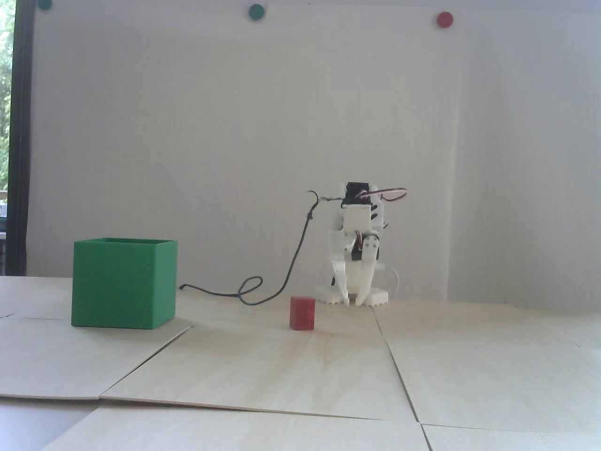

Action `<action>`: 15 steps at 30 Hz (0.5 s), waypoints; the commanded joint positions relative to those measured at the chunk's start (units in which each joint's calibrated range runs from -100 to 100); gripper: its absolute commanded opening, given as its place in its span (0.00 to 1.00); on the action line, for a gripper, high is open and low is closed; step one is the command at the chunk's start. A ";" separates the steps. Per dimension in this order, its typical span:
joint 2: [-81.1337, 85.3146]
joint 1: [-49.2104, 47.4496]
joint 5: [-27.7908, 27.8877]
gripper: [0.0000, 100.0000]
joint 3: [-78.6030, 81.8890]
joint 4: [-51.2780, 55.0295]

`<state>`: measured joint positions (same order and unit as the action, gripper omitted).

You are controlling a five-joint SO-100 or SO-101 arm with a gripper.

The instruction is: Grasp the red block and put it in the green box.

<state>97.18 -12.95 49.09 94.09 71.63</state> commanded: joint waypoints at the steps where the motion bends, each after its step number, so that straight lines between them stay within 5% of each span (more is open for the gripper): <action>1: -11.63 -6.31 -4.84 0.03 -18.31 -1.90; 6: -41.47 -6.47 -9.73 0.02 -45.91 -4.35; 15: -94.45 8.73 -10.93 0.02 -99.68 6.87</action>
<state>31.92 -11.96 38.71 30.80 74.04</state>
